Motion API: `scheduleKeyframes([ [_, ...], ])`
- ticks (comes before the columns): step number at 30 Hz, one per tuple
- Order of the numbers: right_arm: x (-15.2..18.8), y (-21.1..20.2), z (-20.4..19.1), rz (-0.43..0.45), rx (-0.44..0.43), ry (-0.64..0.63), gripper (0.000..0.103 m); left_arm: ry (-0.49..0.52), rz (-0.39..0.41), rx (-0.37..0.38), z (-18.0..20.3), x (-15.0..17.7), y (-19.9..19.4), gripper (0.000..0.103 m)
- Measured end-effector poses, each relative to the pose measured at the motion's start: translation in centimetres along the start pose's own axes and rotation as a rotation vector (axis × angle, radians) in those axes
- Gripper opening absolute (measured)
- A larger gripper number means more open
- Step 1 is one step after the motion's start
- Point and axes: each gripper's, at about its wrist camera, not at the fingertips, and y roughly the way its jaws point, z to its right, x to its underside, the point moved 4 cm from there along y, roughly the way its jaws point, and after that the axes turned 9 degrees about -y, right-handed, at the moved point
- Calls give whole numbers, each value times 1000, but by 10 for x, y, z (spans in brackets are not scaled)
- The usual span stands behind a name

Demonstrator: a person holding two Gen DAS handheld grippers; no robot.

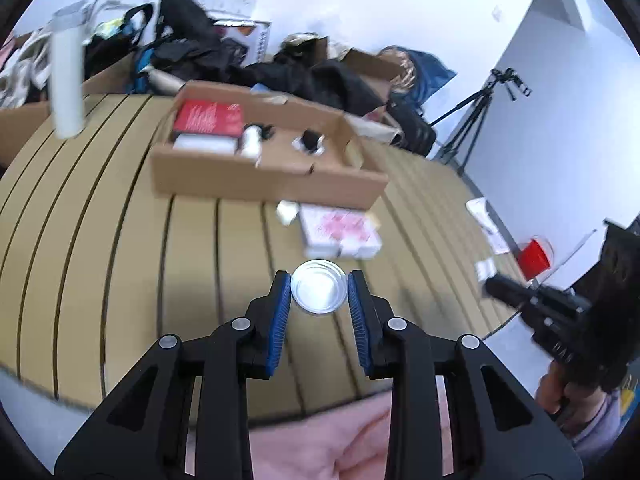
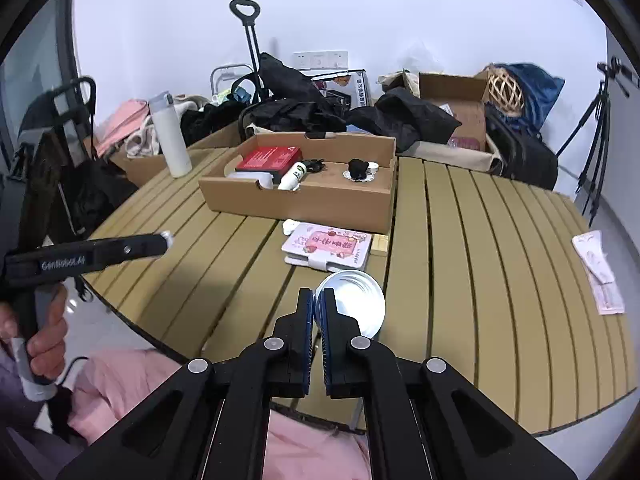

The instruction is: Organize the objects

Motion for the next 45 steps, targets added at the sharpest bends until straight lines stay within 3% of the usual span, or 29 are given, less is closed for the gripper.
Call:
scheduleKeyframes([
  [4,-39,25,21,47,-97,45,5,30,6,15,10,-67,27,26],
  [7,-86,74,40,61,-153,82,5,7,-30,12,11,-121,71,26],
  [9,-119,117,51,25,-178,92,5,6,-47,-27,8,-149,106,26],
  [13,-164,211,68,-116,-98,80,5,-30,-113,-79,-8,-179,177,26],
  [16,-178,272,90,-227,31,98,5,-102,-156,-93,-23,-187,219,26],
  [17,-180,286,95,-253,55,97,5,-95,-175,-91,-25,-189,228,31],
  [18,-181,295,99,-274,61,94,5,-79,-198,-100,-26,-188,237,43],
  [21,-175,317,101,-339,40,55,19,-49,-205,-181,-36,-188,252,53],
  [22,-171,318,102,-337,39,51,42,-61,-196,-173,-40,-189,251,57],
  [23,-169,318,103,-322,37,53,74,-83,-183,-156,-44,-190,249,65],
  [25,-170,315,103,-285,-5,67,84,-110,-159,-157,-50,-192,244,67],
  [28,-171,311,106,-257,0,77,86,-79,-184,-136,-50,-195,232,67],
  [32,-173,304,100,-257,-28,57,86,-7,-142,-179,-43,-207,207,74],
  [36,-177,274,97,-245,-74,58,86,125,-122,-316,-40,-209,161,75],
  [39,-176,226,98,-225,-96,18,86,208,-45,-422,-39,-198,102,83],
  [43,-161,145,95,-177,-83,-25,86,207,49,-411,-37,-172,28,89],
  [45,-149,105,88,-136,-101,-27,86,198,94,-405,-34,-150,-8,98],
])
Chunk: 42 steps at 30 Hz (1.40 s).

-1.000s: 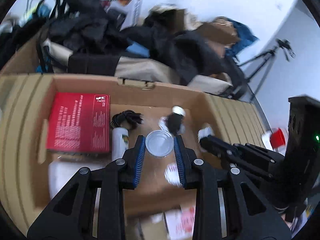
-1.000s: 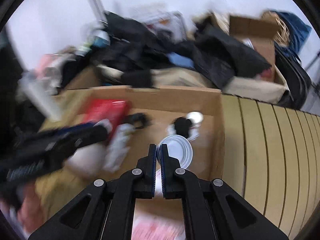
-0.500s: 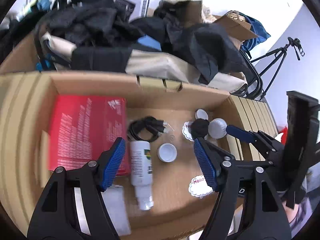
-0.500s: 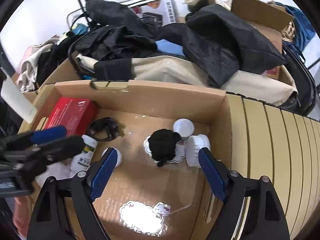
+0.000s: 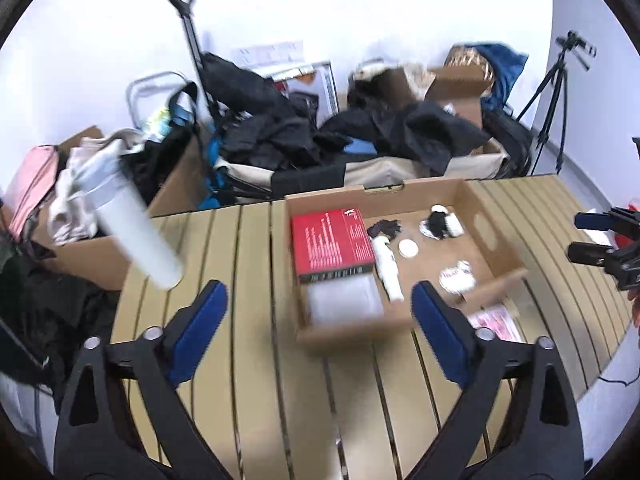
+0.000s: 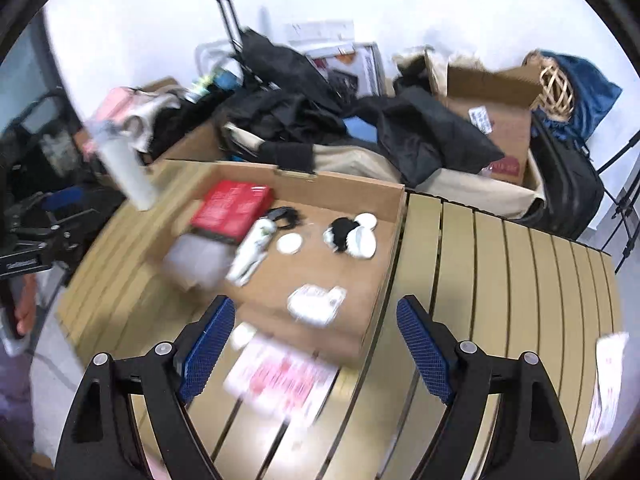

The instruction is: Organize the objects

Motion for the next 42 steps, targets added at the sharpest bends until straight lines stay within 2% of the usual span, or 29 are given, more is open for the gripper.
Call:
scheduleKeyframes([
  [3,35,-46,-24,54,-15,0,86,-92,58,-6,-13,49,-55,103],
  [5,72,-69,-46,74,-13,1,86,-143,62,-11,-18,89,-78,103],
  [7,112,-84,-66,74,1,37,86,-185,28,-24,-21,134,-95,103],
  [9,156,-94,-90,72,-26,101,87,-179,-32,10,-16,165,-104,103],
  [11,189,-88,-110,20,-109,155,87,-155,-62,50,-11,179,-112,103],
  [12,199,-83,-120,-16,-124,142,87,-149,-58,51,-9,179,-115,103],
  [14,205,-81,-129,-41,-75,97,87,-122,-35,24,-2,172,-120,103],
  [17,201,-90,-129,-12,-24,91,87,-103,3,27,6,170,-129,103],
  [23,201,-104,-118,29,-35,124,87,-90,-35,77,27,177,-116,103],
  [26,205,-96,-108,24,-43,187,86,-113,-99,126,41,175,-90,103],
  [27,206,-92,-105,16,-44,186,83,-115,-113,140,46,172,-80,103],
  [29,208,-77,-93,-41,9,186,45,-114,-138,154,54,168,-62,102],
  [31,211,-64,-84,-70,33,189,44,-102,-164,170,66,163,-43,101],
  [35,197,-41,-66,-25,-54,230,44,-90,-178,253,94,142,1,99],
  [38,174,-13,-47,-8,-44,244,44,-43,-210,227,114,128,44,94],
  [41,152,18,-28,0,-60,292,45,-31,-258,250,128,126,85,91],
  [42,147,28,-21,2,-71,314,45,-36,-285,252,132,127,101,86],
])
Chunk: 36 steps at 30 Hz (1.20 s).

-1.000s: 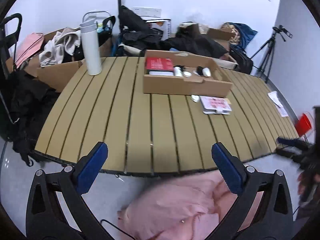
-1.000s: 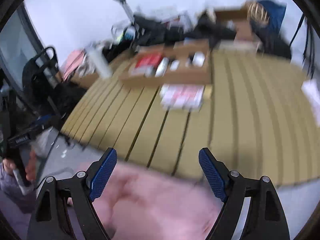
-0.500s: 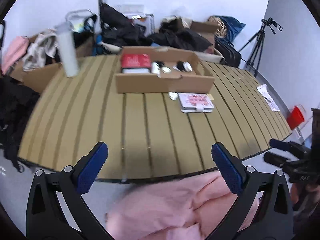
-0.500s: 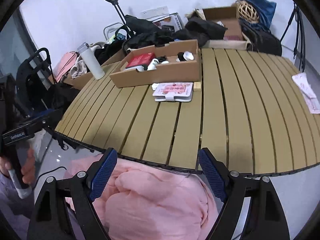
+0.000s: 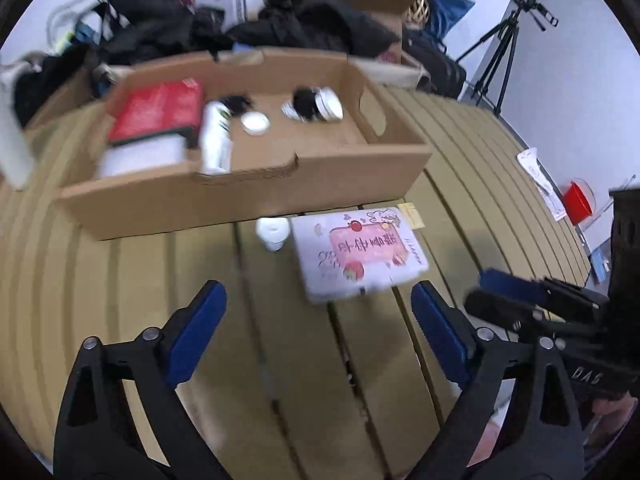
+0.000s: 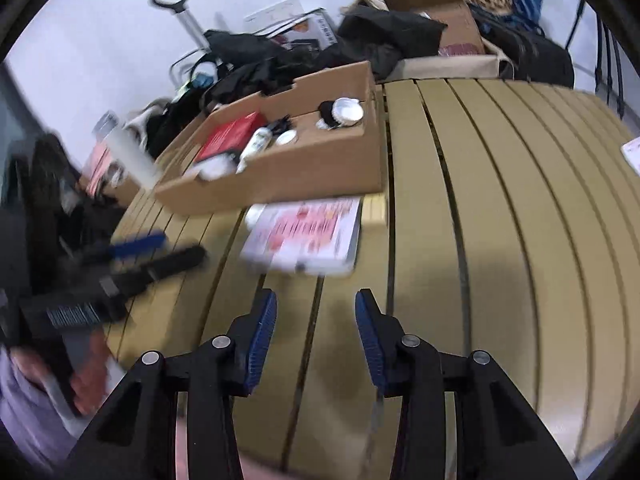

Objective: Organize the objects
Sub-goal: 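Reach both grippers to the pink printed card and pinch its edge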

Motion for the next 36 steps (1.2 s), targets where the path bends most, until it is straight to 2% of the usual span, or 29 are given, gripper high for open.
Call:
scheduleKeyframes([
  [2,-11,25,13,-29,-3,47,45,-11,-40,-1,-2,-3,24,81],
  [4,-18,46,22,-50,-4,83,45,-4,-65,31,-3,-2,37,73],
  [5,-21,57,26,-65,-3,106,45,-6,-71,52,-4,-2,42,66],
  [7,-22,67,28,-65,-21,123,45,-33,-52,78,-7,-4,43,61],
  [9,-23,74,29,-57,-31,140,45,-58,-53,123,-8,-5,43,41],
  [11,-24,76,24,-45,-29,123,45,-74,-53,146,-7,-3,44,38],
  [13,-25,77,21,-46,-16,101,43,-68,-21,139,-5,-1,40,37],
  [17,-16,69,13,-70,-5,62,39,-65,-5,131,1,17,19,35],
  [23,39,31,-13,-91,-24,61,36,-61,-6,181,4,64,-19,33],
  [27,56,21,-25,-95,-9,57,31,-48,4,154,5,72,-27,33],
  [28,57,19,-27,-97,-3,49,22,-47,10,149,4,72,-31,31],
  [30,56,15,-28,-92,-12,57,17,-44,27,153,5,72,-40,12],
  [32,55,9,-26,-76,-15,66,10,-64,43,205,4,69,-49,8],
  [36,50,-3,-25,-39,-8,55,8,-83,78,292,7,64,-63,7],
])
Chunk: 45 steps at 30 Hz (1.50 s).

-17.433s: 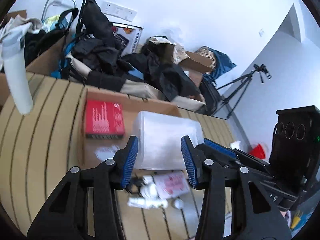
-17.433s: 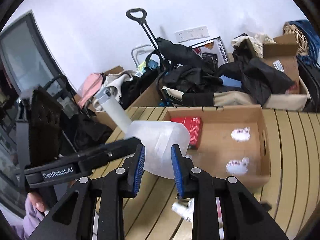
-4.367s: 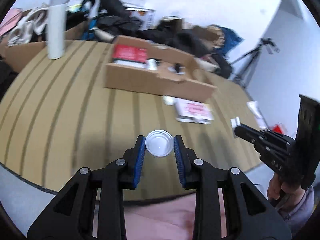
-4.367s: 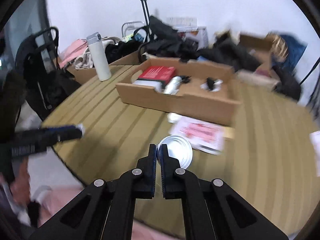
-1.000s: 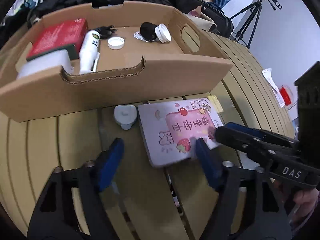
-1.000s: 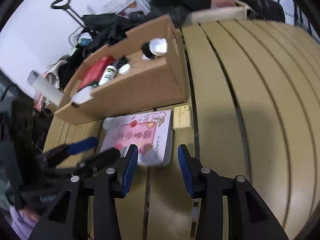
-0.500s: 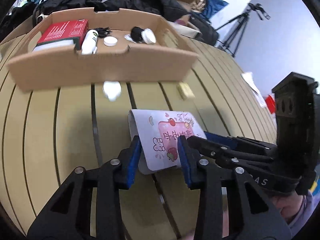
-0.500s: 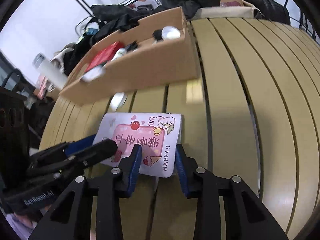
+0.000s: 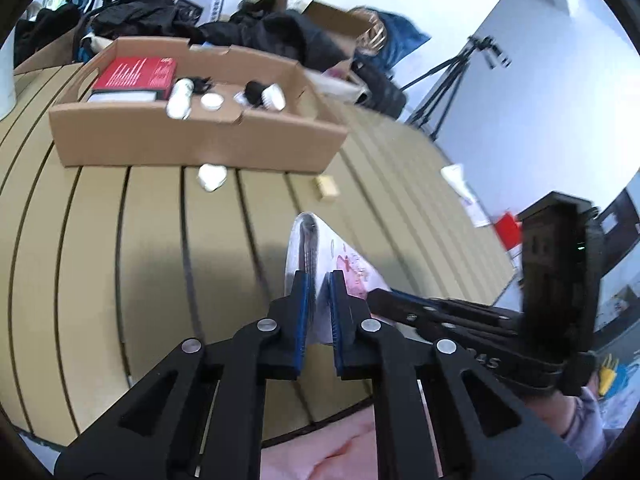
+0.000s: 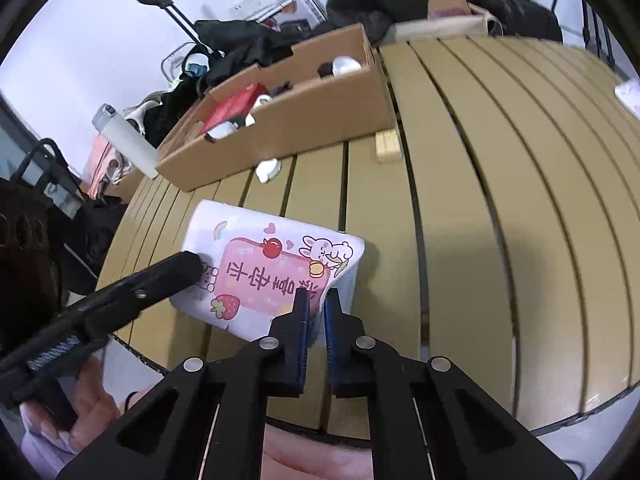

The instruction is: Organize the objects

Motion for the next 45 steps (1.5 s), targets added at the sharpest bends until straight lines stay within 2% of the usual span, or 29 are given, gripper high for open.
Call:
scheduleKeyframes([
  [5,-13,-16,1,52,-15,0,5,-19,2,19,6,-16,-7,5],
  [6,-19,-20,1,68,-21,-5,5,-21,7,24,7,-24,-10,2],
  [10,-68,-44,-5,153,-31,-57,4,-37,48,81,11,-70,-20,2],
  [13,-111,-48,-11,202,-6,-114,4,4,99,72,18,-113,-23,2],
  [16,-161,-33,-10,208,5,-138,4,-14,97,44,11,-158,-7,2],
  [20,-203,15,6,130,24,-115,4,-72,14,-34,-22,-196,46,2],
  [22,-211,49,16,57,39,-100,4,-112,-50,-75,-42,-198,74,2],
  [25,-205,92,25,-48,123,-104,4,-147,-112,-146,-66,-182,112,2],
  [27,-196,105,26,-80,190,-133,4,-110,-104,-183,-68,-169,121,2],
  [28,-191,110,25,-91,223,-151,5,-68,-69,-196,-64,-167,120,2],
  [29,-185,116,26,-117,269,-168,7,-46,-67,-188,-61,-164,119,2],
  [31,-185,112,29,-103,270,-174,7,-31,-94,-156,-54,-163,117,4],
  [34,-191,93,26,-72,273,-187,7,24,-56,-214,-47,-173,94,12],
  [35,-195,85,24,-58,271,-193,9,51,-26,-230,-44,-178,79,17],
  [36,-200,75,22,-42,267,-200,10,72,-6,-245,-42,-181,68,26],
  [37,-206,61,20,-19,263,-207,17,103,30,-275,-39,-187,47,32],
  [39,-217,41,15,11,257,-219,39,131,77,-331,-33,-197,17,65],
  [40,-222,30,11,27,246,-224,67,142,104,-368,-31,-203,-1,69],
  [41,-228,18,6,46,230,-232,88,148,127,-408,-30,-207,-17,71],
  [43,-236,-5,-6,94,202,-245,88,154,163,-477,-28,-210,-44,75],
  [45,-239,-27,-19,123,181,-248,88,138,180,-507,-27,-206,-65,80],
])
